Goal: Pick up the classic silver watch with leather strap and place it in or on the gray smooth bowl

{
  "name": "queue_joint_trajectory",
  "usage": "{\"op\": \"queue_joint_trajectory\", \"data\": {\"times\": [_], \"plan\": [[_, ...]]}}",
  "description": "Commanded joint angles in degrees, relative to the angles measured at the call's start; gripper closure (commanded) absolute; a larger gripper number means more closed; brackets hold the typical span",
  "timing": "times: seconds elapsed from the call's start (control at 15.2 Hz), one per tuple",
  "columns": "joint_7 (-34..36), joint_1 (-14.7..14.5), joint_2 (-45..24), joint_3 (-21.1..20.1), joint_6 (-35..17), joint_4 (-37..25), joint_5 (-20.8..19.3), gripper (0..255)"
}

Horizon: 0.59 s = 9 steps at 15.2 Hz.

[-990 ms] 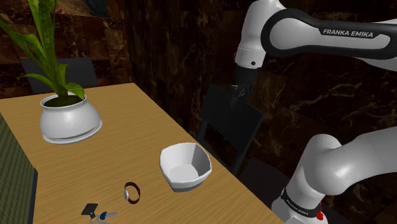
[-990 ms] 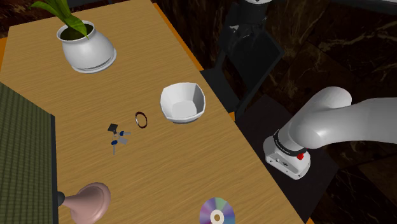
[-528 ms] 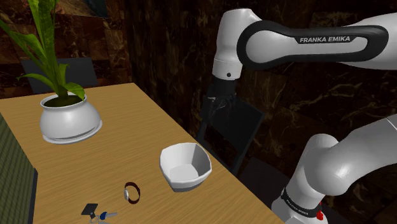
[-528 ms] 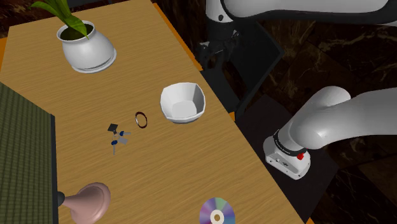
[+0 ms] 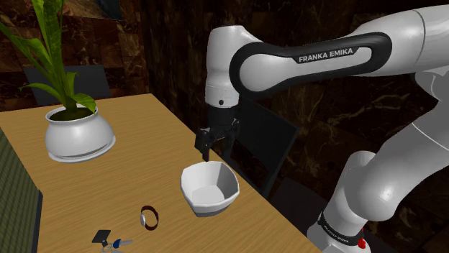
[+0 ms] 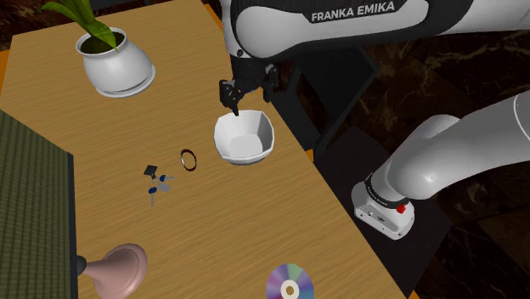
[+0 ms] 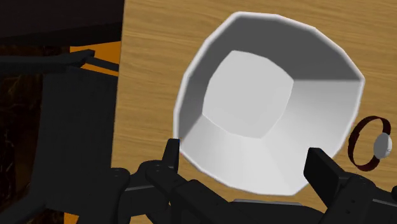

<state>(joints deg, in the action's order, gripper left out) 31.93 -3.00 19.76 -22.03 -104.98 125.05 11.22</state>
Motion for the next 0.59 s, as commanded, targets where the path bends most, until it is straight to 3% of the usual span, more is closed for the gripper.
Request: {"op": "queue_joint_trajectory", "data": {"times": [0.0, 0.53], "plan": [[2.68, -0.13, -3.94, -1.79, -0.92, -2.73, -0.42, 0], [14.67, -2.43, -21.91, -7.86, -4.18, -15.42, -5.81, 0]]}}
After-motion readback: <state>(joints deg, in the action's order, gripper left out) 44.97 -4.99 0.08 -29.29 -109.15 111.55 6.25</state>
